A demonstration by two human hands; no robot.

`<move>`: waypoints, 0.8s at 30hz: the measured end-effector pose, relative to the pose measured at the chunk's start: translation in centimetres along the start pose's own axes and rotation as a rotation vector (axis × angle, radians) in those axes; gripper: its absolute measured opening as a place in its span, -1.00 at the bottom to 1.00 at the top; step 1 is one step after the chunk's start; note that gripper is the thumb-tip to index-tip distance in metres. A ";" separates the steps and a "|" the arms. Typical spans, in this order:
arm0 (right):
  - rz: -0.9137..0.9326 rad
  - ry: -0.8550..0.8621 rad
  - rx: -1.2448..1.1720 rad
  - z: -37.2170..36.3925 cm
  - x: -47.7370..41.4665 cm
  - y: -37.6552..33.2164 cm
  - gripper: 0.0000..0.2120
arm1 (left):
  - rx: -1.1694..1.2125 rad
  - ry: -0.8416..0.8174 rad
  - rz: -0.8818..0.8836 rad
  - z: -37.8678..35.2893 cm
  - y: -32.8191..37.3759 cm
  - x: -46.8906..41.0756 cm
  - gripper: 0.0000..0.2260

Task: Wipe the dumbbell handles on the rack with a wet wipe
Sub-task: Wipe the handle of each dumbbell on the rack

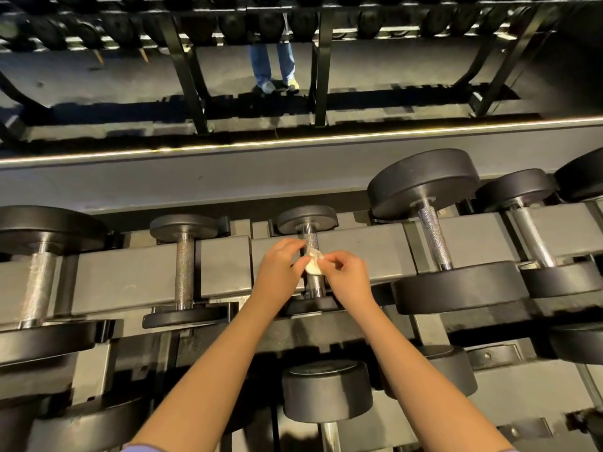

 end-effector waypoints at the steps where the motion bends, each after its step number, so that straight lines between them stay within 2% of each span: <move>1: 0.001 0.030 0.011 0.0 -0.3 -0.3 -0.90 | -0.072 0.003 -0.011 0.2 -0.4 -0.2 -0.60; 3: -0.015 0.114 0.031 0.4 -0.7 -0.6 -0.88 | -0.232 -0.054 0.009 0.2 -2.2 -0.6 -0.50; 5: -0.005 0.220 0.052 1.4 -1.2 -1.0 -0.89 | -0.472 -0.199 0.016 -0.7 -4.6 -0.5 -0.39; 7: 0.070 0.229 0.068 1.6 -1.4 -2.0 -0.83 | -0.644 -0.318 0.004 -1.5 -6.0 -0.1 -0.29; 10: 0.211 0.070 0.167 -0.2 -1.6 -3.0 -0.71 | -0.697 -0.337 -0.005 -1.9 -6.3 -0.2 -0.26; 13: 0.318 0.019 0.298 -1.1 -0.9 -2.6 -0.84 | -0.770 -0.365 -0.010 -2.0 -6.2 -0.3 -0.20; 17: 0.271 0.066 0.345 -0.5 -1.5 -1.4 -0.88 | -0.840 -0.385 -0.013 -2.3 -6.1 -0.3 -0.17; 24: 0.155 0.169 0.265 -1.3 -4.7 -3.7 -0.89 | -0.816 -0.361 -0.007 -2.2 -5.8 -0.2 -0.16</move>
Point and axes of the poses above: each hand's wrist, its own x-axis away from the middle knuckle, its own z-axis out of the back of the hand, y = z × x, the point moved 9 cm from there along -x, towards the middle knuckle, and after that the axes turned 6 degrees about y, right-handed, at the moved point
